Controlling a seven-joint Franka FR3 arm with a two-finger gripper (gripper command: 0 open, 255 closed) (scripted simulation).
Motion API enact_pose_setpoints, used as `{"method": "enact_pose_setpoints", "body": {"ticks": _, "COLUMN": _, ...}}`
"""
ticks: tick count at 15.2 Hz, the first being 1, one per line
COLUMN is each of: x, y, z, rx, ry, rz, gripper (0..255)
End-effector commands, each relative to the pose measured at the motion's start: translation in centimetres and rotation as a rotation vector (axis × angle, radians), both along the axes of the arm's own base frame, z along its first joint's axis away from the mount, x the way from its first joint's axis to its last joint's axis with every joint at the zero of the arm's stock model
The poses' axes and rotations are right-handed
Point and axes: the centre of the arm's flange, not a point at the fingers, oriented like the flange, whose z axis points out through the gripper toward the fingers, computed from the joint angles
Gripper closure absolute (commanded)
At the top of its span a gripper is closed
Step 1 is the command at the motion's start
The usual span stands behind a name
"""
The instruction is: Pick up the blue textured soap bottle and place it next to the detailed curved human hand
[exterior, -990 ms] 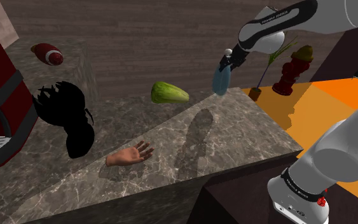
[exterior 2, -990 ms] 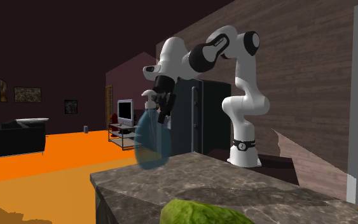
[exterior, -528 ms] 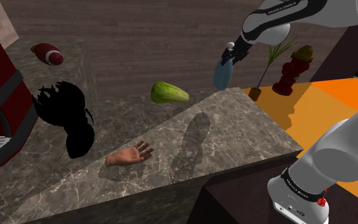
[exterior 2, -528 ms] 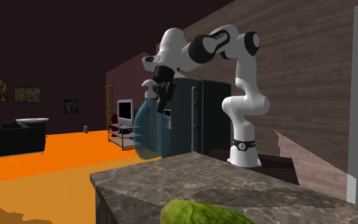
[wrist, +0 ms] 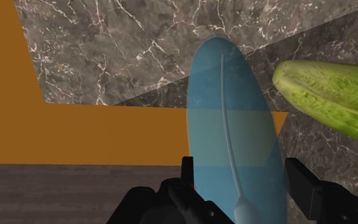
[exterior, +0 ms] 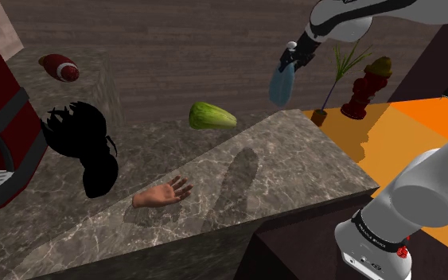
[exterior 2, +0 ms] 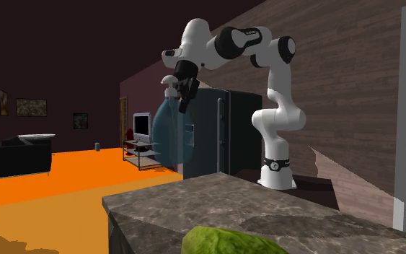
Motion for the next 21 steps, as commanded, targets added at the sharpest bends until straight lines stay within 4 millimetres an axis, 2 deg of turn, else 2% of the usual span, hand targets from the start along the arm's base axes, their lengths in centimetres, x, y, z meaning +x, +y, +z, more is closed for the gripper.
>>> {"method": "enact_pose_setpoints", "body": {"ticks": 1, "x": -0.1, "y": -0.1, "z": 1.0, "rx": 0.0, "ry": 0.0, "rz": 0.0, "gripper": 255}}
{"method": "enact_pose_setpoints", "body": {"ticks": 21, "x": -0.1, "y": -0.1, "z": 11.6, "rx": 0.0, "ry": 0.0, "rz": 0.0, "gripper": 255}}
